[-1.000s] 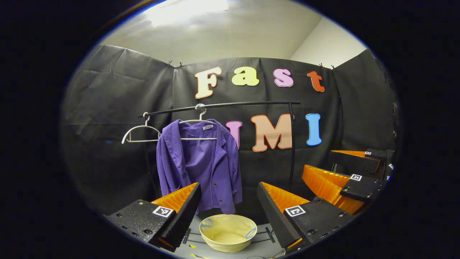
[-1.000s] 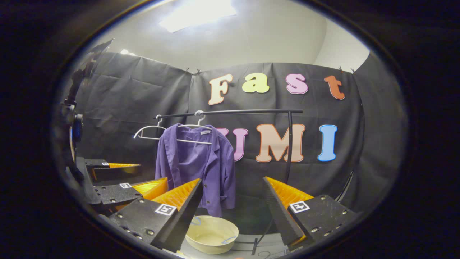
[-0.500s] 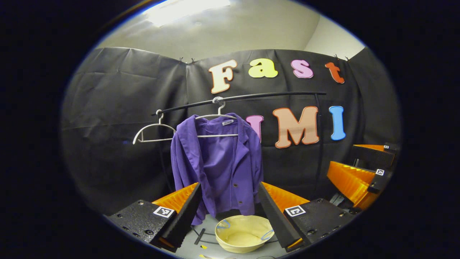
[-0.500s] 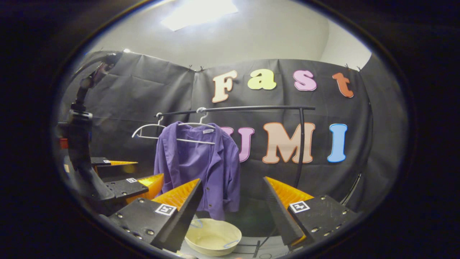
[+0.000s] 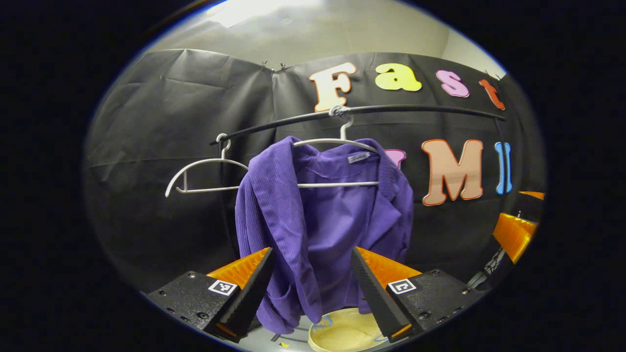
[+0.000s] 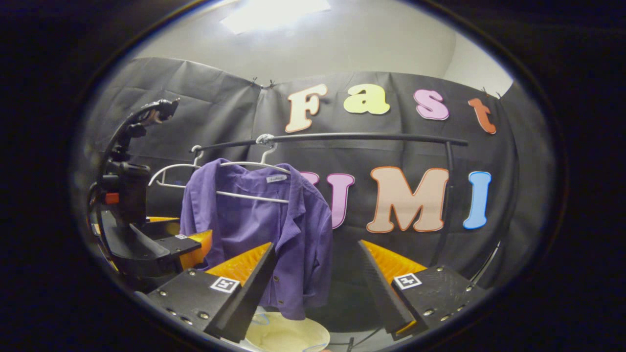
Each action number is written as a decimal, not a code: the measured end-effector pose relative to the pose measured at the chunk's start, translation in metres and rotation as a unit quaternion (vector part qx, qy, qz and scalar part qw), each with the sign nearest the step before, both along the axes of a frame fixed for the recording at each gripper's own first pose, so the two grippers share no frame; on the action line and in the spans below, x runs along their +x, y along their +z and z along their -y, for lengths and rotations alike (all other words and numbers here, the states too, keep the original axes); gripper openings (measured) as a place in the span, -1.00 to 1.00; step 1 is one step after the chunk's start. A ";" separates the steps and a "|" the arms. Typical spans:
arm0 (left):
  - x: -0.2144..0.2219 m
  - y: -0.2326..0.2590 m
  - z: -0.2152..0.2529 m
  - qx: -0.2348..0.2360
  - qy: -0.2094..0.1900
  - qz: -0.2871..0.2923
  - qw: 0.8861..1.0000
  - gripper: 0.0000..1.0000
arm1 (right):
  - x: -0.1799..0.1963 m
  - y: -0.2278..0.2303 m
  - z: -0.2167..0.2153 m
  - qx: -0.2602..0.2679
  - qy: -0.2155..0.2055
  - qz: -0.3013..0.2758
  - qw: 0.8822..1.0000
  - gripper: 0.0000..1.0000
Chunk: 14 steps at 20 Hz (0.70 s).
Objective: Grasp the clothes on the hanger with both hands and then place them into the laundry hamper below.
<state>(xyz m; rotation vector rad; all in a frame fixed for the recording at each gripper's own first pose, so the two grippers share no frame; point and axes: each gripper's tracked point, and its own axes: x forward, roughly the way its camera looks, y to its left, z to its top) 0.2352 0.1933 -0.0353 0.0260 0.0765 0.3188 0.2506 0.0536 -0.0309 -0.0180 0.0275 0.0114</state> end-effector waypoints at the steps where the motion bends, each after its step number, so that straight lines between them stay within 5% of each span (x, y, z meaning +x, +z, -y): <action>1: 0.012 -0.003 -0.009 -0.001 0.006 -0.002 1.000 0.93 | 0.015 0.000 -0.003 -0.001 -0.001 0.000 1.000 0.98; 8: 0.069 -0.029 -0.058 -0.008 0.034 -0.025 0.999 0.90 | 0.099 -0.014 -0.034 -0.002 0.013 -0.016 1.000 1.00; 14: 0.081 -0.026 -0.074 0.020 0.019 -0.026 0.999 -0.47 | 0.155 -0.029 -0.059 0.002 0.020 -0.025 0.999 1.00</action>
